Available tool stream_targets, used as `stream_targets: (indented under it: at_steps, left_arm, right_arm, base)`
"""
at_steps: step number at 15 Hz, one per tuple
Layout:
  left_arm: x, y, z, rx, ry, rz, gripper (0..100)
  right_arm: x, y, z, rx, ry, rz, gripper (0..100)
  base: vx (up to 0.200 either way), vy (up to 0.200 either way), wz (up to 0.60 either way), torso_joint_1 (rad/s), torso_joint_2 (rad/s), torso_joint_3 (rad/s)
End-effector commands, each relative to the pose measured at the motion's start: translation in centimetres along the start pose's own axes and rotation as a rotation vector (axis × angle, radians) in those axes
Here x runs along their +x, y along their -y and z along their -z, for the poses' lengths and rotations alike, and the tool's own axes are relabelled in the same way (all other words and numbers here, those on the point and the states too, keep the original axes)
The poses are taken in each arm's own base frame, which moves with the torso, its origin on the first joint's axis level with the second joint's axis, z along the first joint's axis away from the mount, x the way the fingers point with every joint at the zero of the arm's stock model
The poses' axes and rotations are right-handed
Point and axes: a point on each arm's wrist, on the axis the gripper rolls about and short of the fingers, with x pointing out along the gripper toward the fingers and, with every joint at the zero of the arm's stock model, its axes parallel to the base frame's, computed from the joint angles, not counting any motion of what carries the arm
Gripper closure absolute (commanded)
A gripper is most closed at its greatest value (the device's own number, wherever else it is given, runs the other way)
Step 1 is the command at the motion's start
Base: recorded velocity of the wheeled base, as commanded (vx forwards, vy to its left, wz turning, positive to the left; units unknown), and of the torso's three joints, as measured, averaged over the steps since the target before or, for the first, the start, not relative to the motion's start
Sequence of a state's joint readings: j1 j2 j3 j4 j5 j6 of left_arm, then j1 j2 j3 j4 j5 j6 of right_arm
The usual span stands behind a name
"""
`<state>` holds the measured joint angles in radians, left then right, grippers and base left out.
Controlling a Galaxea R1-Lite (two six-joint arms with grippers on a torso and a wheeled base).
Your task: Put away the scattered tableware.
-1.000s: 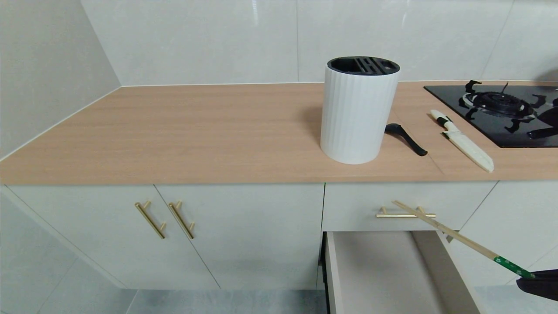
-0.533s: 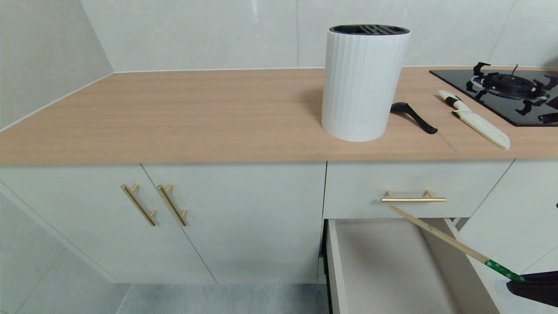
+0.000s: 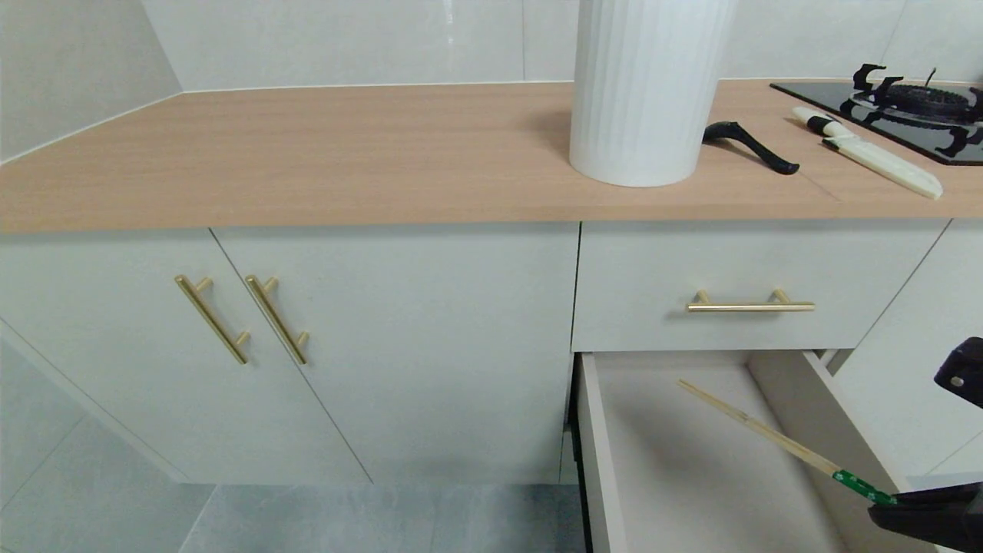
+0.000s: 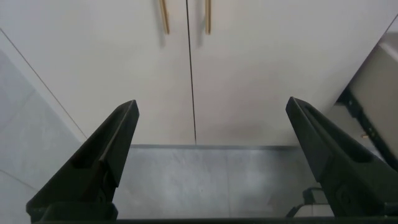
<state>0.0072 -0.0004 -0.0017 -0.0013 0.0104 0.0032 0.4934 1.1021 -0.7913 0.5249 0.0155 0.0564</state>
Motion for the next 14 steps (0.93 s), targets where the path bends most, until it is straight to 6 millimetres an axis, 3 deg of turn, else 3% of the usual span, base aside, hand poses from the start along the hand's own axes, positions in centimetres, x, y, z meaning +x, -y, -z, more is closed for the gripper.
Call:
stream_targets:
  at_steps: [1,6,8,12,14]
  left_arm:
    - [0.0,0.0,0.0,0.0,0.0,-0.001,0]
    - [0.0,0.0,0.0,-0.002,0.0,-0.001,0]
    - [0.0,0.0,0.0,0.0,-0.002,-0.001,0]
    - [0.0,0.0,0.0,0.0,0.0,-0.001,0]
    - [0.0,0.0,0.0,0.0,0.0,-0.001,0]
  right_arm:
    - [0.6,0.0,0.1,0.0,-0.017,0.001,100]
    - [1.2,0.0,0.3,-0.033,-0.029,-0.001,100]
    - [2.4,0.0,0.0,-0.033,-0.074,0.004,100]
    - [8.3,0.0,-1.7,0.059,-0.206,0.024,100]
    - [12.7,-0.7,-2.5,0.194,-0.214,0.05,100]
  base:
    - [0.0,0.0,0.0,-0.144,0.4,0.217]
    - [0.0,0.0,0.0,-0.031,0.1,0.05]
    - [0.0,0.0,0.0,0.0,0.0,0.0]
    - [0.0,0.0,0.0,0.0,0.0,0.0]
    - [0.0,0.0,0.0,0.0,0.0,0.0]
